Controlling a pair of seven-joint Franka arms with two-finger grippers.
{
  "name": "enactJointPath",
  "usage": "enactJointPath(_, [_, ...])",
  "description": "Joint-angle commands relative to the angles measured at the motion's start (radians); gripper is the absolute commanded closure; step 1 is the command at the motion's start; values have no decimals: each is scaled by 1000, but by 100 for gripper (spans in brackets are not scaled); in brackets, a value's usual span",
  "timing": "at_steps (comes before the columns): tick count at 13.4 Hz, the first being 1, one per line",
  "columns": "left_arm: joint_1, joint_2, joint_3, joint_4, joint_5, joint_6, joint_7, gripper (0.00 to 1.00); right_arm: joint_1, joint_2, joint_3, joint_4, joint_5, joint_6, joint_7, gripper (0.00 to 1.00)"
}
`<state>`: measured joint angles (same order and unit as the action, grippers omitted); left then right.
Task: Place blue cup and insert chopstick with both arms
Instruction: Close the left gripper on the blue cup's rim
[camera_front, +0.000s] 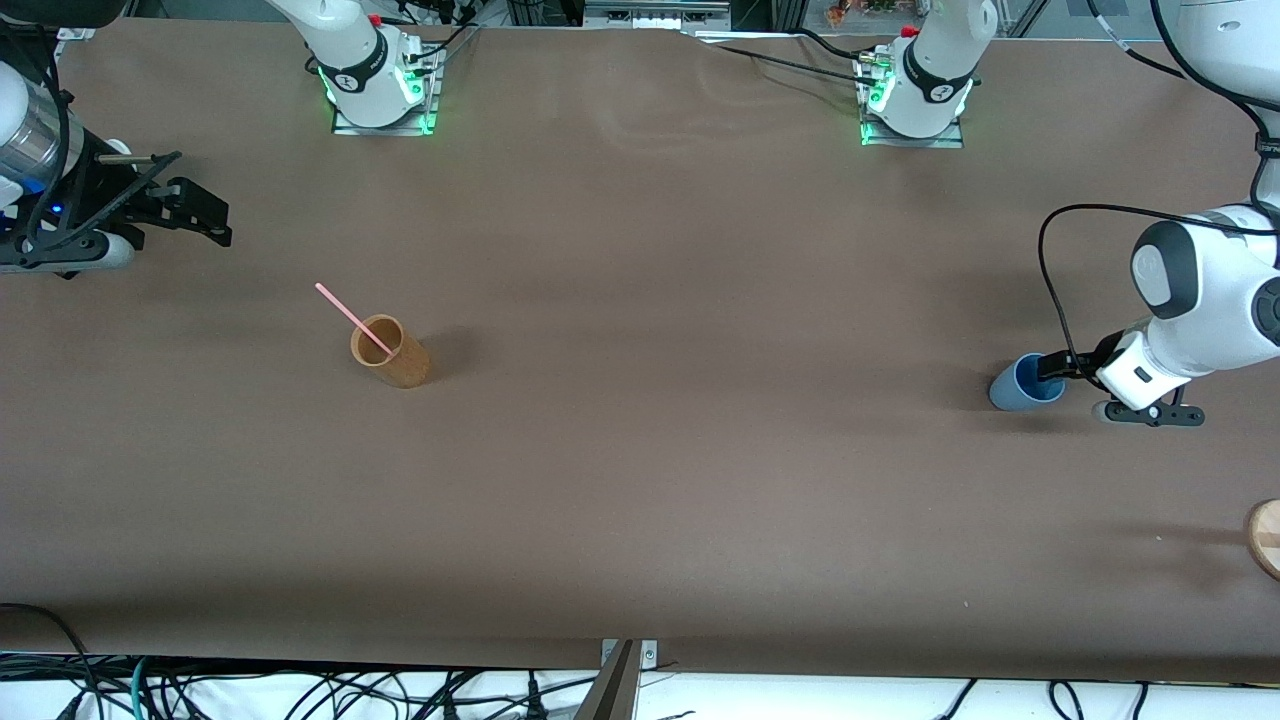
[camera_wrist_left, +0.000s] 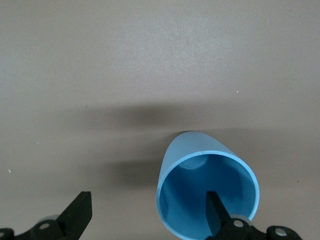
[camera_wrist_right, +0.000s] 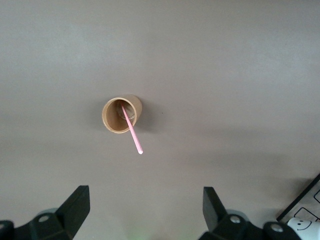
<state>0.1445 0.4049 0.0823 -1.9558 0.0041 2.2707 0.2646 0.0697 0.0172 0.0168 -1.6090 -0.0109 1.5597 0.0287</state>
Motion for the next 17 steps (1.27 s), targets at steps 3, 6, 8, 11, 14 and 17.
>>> enactJointPath(3, [-3,-29,-1,-58,19,61,24,20,-1,-5,-3,12,-1,-16,-7,0])
enactJointPath(6, [-2,-26,-1,-58,19,67,54,75,-1,-5,-3,14,-1,-21,-6,0])
enactJointPath(8, [0,-24,-1,-58,19,67,54,99,-1,-5,-3,14,-1,-21,-6,0])
enactJointPath(11, [1,-24,-1,-58,19,66,54,100,-1,-5,-5,14,-1,-21,-6,0])
enactJointPath(14, [-5,-37,-3,-43,16,32,50,100,-2,-5,-5,14,-1,-21,-6,0])
enactJointPath(17, [-13,-87,-48,-12,4,-74,27,100,-2,-5,-5,12,-1,-21,-7,0])
